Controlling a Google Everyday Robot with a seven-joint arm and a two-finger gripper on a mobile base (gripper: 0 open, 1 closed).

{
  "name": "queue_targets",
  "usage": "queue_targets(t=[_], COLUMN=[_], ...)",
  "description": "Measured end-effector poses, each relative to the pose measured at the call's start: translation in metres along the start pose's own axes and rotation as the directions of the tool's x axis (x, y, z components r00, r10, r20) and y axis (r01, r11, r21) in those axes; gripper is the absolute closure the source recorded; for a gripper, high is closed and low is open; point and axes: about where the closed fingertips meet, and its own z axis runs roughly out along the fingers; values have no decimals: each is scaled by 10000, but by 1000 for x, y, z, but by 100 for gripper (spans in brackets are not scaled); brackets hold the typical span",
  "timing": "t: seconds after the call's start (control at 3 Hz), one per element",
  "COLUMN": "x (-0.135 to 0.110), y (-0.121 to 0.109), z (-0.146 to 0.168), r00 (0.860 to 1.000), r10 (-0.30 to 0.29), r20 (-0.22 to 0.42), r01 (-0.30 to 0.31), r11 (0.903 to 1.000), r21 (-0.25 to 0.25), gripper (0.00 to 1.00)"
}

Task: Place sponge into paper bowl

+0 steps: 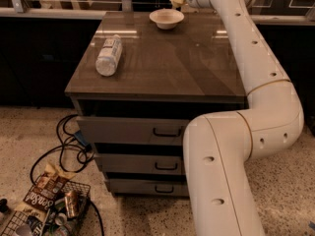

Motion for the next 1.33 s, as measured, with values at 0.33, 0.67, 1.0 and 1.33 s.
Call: queue_targets(t=[0.33, 0.67, 1.0, 1.33], x=[10, 12, 13, 21], y=[1, 6, 11, 20], z=[13, 18, 22, 31], r00=[9997, 9992, 9985, 9972], r10=[-37, -92, -104, 140], r20=[-239, -396, -545, -739], r01=[45, 107, 128, -111], r11=[9994, 9992, 9989, 9992], r21=[346, 394, 446, 392], gripper=[100, 100, 100, 100])
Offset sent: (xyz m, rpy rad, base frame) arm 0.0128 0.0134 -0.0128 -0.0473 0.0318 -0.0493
